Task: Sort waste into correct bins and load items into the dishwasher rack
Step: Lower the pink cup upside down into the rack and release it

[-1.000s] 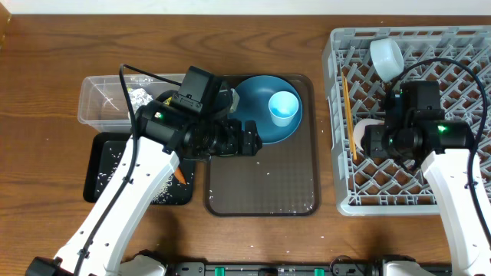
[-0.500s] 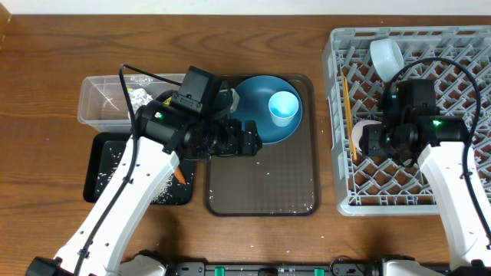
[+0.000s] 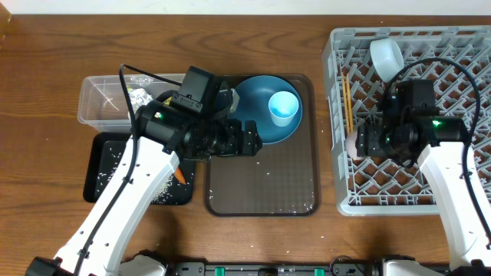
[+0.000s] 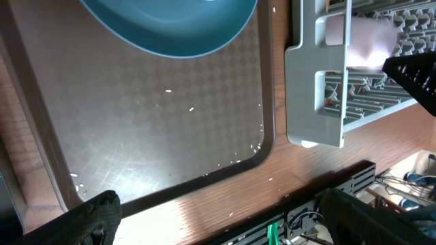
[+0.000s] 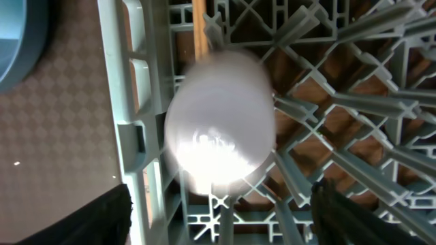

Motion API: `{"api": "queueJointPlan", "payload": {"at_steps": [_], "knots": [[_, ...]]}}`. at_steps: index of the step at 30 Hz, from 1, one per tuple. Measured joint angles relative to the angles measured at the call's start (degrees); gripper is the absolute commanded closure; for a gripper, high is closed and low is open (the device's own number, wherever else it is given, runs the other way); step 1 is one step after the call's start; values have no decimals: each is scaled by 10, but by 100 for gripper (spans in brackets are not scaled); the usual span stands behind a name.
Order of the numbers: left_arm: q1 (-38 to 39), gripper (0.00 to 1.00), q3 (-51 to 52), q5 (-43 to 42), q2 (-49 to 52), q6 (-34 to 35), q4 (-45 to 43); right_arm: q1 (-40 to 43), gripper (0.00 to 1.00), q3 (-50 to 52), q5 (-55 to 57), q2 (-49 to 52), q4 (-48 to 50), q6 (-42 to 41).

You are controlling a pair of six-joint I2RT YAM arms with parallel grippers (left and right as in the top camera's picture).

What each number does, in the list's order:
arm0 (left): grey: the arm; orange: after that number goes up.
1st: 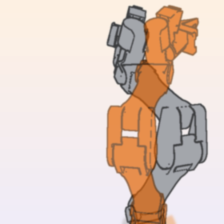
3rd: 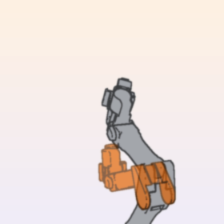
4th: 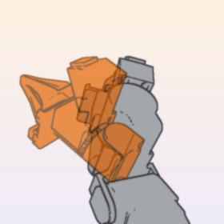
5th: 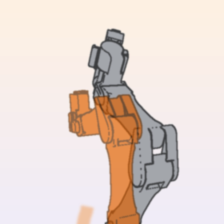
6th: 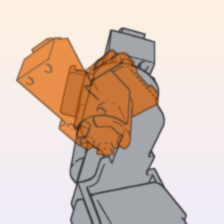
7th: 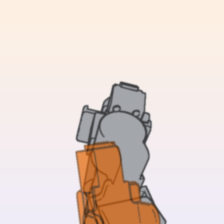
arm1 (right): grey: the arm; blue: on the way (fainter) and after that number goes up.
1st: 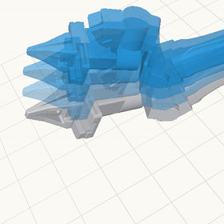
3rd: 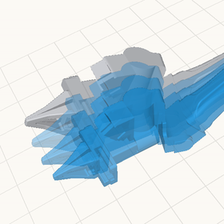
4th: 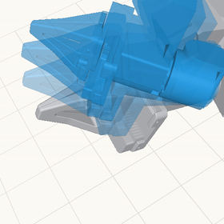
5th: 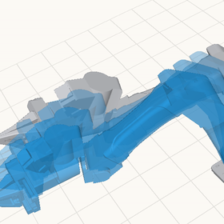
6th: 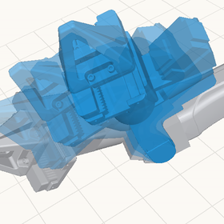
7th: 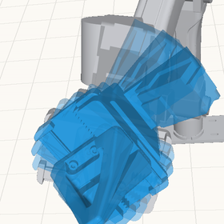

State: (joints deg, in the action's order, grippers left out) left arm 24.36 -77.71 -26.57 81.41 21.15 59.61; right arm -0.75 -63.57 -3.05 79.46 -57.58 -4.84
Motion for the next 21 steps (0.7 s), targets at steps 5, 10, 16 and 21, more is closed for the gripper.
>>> {"api": "queueJointPlan", "payload": {"at_steps": [5, 10, 16, 21], "knots": [[0, 4, 0, 0, 0, 0, 0, 0, 18, 0, 0, 0, -1, 0], [0, 4, 0, 0, 0, 0, 0, 0, 20, 0, 0, 0, -1, 0], [0, 4, 0, 0, 0, 0, 0, 0, 1, -3, 0, -4, -7, -1], [0, 4, 0, 0, 0, 0, 0, 0, 1, -8, 0, -17, -6, -2]]}}
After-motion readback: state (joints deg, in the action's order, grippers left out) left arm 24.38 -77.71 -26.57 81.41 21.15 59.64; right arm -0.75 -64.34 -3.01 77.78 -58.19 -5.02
